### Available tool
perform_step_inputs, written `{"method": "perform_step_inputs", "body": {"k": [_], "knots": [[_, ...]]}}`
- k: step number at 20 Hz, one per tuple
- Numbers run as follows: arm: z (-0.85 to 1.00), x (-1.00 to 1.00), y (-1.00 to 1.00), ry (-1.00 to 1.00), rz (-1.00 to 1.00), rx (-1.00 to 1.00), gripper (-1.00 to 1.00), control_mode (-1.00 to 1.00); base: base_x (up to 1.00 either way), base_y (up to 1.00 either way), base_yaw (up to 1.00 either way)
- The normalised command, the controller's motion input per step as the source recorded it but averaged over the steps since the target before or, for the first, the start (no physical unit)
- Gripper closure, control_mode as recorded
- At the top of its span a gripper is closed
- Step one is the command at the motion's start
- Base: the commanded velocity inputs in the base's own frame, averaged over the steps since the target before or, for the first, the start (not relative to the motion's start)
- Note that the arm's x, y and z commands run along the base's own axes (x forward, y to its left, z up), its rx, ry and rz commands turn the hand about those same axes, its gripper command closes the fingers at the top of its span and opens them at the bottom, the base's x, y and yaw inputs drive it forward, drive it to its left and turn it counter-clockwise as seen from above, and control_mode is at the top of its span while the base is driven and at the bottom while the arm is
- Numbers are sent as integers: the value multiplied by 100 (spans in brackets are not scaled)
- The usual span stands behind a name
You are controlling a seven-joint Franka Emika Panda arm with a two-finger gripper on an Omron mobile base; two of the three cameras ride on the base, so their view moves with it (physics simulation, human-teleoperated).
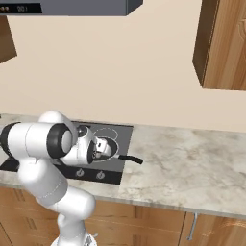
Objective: Place both pans onto different burners. Then place the corn and the steak on different pans.
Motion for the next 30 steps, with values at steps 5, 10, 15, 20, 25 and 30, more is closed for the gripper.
{"method": "perform_step_inputs", "body": {"k": [5, 10, 15, 20, 25, 30], "knots": [[-21, 21, 0, 0, 0, 0, 100, -100, 0, 0, 0], [-22, 3, 0, 0, 0, 0, 100, -100, 0, 0, 0], [-15, 0, 1, 3, 0, 0, 100, -100, 0, 0, 0], [-4, 0, 0, 0, 0, 0, -100, -100, 0, 0, 0], [0, 0, 0, 0, 0, 0, -100, -100, 0, 0, 0], [27, -44, 0, -2, 0, 0, -100, -100, 0, 0, 0]]}}
